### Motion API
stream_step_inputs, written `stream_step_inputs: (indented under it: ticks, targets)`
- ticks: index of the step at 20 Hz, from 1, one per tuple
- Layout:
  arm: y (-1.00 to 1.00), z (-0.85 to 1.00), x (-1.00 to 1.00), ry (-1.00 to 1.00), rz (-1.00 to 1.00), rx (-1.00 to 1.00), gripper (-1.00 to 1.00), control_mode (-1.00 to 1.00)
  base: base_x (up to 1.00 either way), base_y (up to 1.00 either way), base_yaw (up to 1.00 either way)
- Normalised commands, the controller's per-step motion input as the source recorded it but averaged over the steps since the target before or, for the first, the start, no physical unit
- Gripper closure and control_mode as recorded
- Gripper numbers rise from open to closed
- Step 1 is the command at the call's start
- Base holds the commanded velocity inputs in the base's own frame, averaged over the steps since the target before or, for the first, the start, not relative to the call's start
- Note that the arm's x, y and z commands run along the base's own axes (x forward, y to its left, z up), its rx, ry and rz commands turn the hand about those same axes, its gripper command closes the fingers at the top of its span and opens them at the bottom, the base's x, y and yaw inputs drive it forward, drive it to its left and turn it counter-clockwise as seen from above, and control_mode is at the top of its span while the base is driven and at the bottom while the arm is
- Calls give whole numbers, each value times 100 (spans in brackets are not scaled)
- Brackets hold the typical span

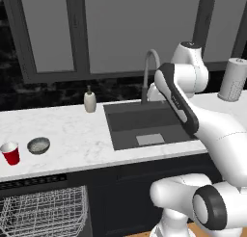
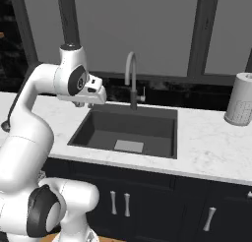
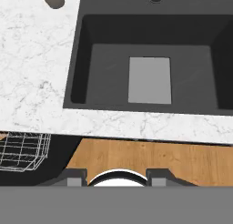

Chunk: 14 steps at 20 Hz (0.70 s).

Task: Pick up the cup and bowl from the counter, place them in the dishwasher, and close the dishwasher door.

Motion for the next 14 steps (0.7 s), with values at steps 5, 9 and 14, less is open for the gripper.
stream_step_inputs:
  ticks: [5,9,14]
  targets:
    - [0,0,0,0,0,0,-100,100,-5,0,0]
    - [0,0,0,0,0,0,-100,100,-33,0,16]
    - [0,0,0,0,0,0,-100,100,-17,0,71]
